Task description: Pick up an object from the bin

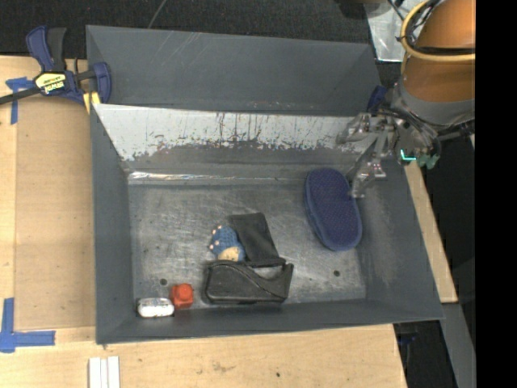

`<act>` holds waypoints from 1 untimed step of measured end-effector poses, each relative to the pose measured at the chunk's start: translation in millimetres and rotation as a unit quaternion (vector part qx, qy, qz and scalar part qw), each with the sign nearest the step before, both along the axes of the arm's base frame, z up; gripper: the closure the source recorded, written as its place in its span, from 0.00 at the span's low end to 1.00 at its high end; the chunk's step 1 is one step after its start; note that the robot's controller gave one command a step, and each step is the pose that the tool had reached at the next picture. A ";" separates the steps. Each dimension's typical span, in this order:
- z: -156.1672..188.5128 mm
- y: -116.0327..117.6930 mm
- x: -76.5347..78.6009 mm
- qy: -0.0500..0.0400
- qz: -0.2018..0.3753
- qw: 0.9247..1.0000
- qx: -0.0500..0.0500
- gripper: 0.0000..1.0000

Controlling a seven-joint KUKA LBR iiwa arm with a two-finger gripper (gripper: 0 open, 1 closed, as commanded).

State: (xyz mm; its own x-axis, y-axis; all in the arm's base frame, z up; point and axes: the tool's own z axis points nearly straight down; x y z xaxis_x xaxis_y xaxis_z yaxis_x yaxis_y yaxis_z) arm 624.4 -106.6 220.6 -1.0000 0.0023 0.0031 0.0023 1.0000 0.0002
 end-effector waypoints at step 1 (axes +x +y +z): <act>-107.3 11.7 -1.3 -0.001 0.142 0.990 0.001 0.00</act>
Offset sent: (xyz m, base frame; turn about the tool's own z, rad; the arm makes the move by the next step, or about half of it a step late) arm -0.0009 0.0109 -0.1051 -0.2837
